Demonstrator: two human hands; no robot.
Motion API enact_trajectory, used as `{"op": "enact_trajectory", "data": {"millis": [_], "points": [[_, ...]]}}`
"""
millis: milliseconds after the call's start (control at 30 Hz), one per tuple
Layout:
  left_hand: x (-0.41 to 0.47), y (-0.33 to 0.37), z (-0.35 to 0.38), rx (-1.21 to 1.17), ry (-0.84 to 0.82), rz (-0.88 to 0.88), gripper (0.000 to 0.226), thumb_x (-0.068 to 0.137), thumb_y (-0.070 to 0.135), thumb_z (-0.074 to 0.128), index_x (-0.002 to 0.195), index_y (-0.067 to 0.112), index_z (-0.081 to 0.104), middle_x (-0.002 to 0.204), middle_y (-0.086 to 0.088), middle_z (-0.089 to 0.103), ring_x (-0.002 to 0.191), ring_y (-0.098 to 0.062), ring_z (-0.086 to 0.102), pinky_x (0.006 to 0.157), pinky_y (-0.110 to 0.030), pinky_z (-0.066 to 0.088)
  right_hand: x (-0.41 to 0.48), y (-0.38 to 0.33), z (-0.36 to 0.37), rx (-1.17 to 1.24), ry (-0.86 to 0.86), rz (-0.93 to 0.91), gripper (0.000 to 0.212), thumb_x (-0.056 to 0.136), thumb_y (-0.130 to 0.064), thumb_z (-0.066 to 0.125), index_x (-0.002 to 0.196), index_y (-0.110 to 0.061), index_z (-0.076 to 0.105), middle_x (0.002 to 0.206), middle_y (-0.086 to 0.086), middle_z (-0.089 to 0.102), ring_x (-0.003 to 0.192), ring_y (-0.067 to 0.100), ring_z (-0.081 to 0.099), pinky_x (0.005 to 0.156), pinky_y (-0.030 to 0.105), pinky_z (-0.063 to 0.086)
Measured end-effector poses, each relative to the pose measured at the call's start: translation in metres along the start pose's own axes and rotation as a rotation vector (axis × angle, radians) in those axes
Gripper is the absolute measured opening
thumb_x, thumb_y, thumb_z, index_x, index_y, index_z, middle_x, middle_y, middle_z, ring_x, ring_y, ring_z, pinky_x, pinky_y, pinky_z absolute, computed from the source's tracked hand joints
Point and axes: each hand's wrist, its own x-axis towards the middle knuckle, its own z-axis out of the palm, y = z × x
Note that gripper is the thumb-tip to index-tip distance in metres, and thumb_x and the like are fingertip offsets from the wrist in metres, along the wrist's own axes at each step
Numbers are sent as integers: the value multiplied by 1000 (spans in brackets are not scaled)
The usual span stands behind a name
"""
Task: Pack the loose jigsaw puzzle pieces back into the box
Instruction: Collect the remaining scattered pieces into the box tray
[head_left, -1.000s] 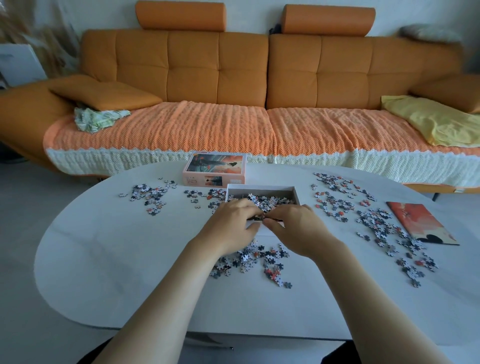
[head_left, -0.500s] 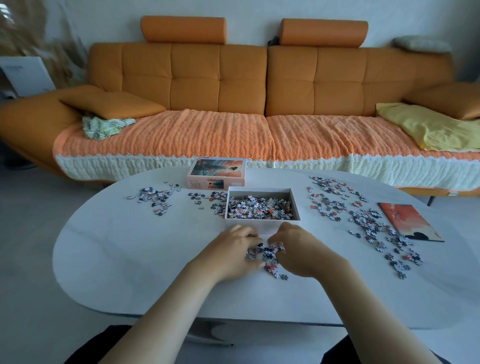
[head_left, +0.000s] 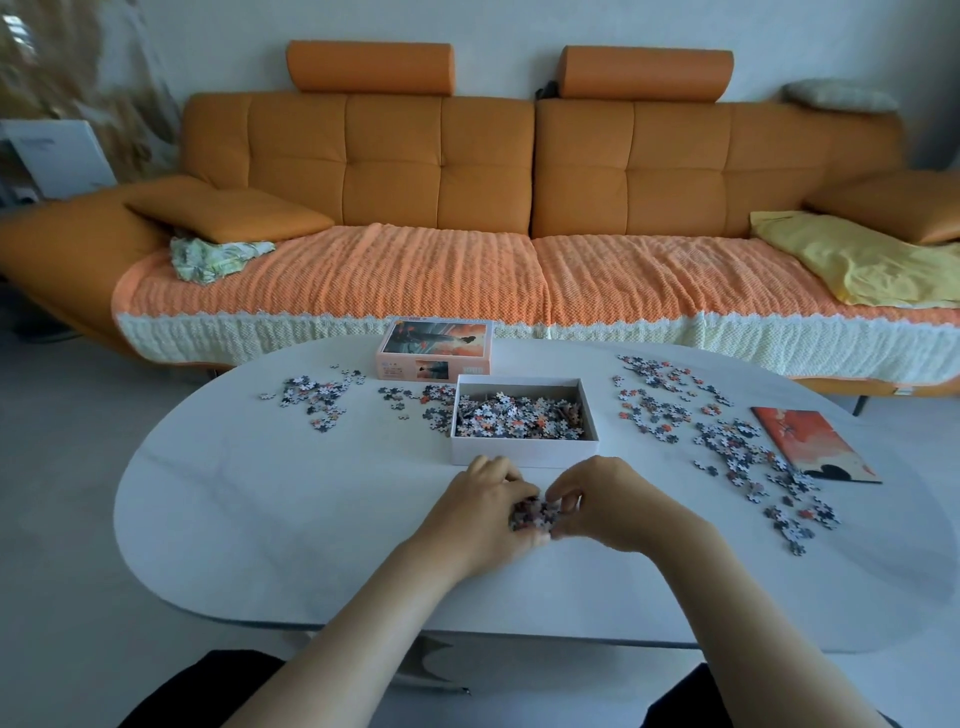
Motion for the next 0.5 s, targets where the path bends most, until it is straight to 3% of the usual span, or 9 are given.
{"op": "enact_trajectory", "data": {"millis": [133,367,433,500], "points": [[1,-6,-8,-100,-17,-23,49,85,48,65,129,25,60,114,10,50,115,-9,40,99,-32,40,7,-6,9,23,57,-14,30,78,-28,78,106,-21,74,94,-3,70,81,10,59,72,17,44],[-7,-31,-34,27,-174,-71,84,78,61,65,148,28,34,132,11,36,128,-7,29,107,-34,36,10,1,6,1,-18,69,64,76,-52,73,132,-27,55,108,-9,53,92,9,51,82,23,43],[-10,-31,-33,52,-237,-88,78,80,57,65,147,29,35,133,9,33,128,-9,27,105,-34,36,14,-4,13,-50,-32,65,73,74,-58,72,136,-26,51,110,-8,44,95,11,47,86,27,44],[-11,-30,-28,25,-225,-63,62,84,52,64,140,32,44,126,9,35,126,-10,28,102,-34,38,18,-10,21,-43,-11,37,66,75,-56,72,131,-26,55,109,-6,43,94,13,49,84,27,44]]}}
